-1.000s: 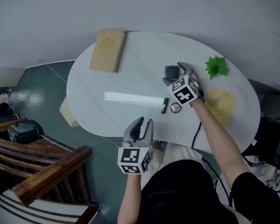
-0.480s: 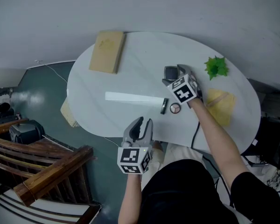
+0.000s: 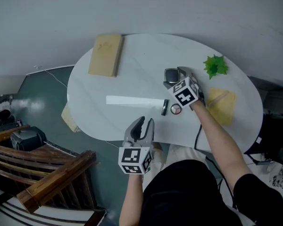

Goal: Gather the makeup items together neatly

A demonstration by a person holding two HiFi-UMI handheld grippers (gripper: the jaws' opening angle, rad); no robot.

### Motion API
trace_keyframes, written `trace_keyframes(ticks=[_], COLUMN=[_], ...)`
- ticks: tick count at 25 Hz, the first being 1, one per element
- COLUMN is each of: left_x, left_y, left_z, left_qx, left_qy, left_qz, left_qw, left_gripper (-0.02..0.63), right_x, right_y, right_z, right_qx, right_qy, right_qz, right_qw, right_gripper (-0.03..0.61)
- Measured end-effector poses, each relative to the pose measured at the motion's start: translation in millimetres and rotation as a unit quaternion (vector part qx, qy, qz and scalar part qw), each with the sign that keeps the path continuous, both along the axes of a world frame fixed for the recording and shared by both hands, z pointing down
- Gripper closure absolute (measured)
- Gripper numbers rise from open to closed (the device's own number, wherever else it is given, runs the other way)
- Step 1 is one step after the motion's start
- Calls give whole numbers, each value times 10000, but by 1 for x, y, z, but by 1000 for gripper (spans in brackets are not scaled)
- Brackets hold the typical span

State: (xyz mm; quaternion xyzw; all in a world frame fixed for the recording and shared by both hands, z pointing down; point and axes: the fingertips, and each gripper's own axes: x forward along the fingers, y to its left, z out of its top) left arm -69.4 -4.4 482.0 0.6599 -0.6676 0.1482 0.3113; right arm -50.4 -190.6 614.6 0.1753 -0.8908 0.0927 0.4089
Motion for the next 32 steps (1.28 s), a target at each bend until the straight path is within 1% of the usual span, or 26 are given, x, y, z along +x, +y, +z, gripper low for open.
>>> trace_keyframes(ticks=[6,14,20,25,32], left_x=[-7,-35,-60,-75,-88], left_y=[-3,-6,-6,-5,-3], left_z=[-2,-6,-14,-14,-9], left_qx=[68,248,402,485,512], left_qy=[48,91,78,171,278], left_qz=[184,629,1049,1345,1702], left_qw=[9998,9977,9936,9896,9837], left_gripper=[500,500,501,503,502], right_x=[3,1,-3,-9,-21], right_y=[10,37,60,82,119], right_z=[-9,-42,-63,-72,-72], right_qx=[-41,42,160,240,202], right_qy=[-93,-279,-314,-260,-177], right_qz=[193,517,787,966,986], right_qw=[9998,9983,9963,9947,9948], right_gripper=[193,195,195,195,195])
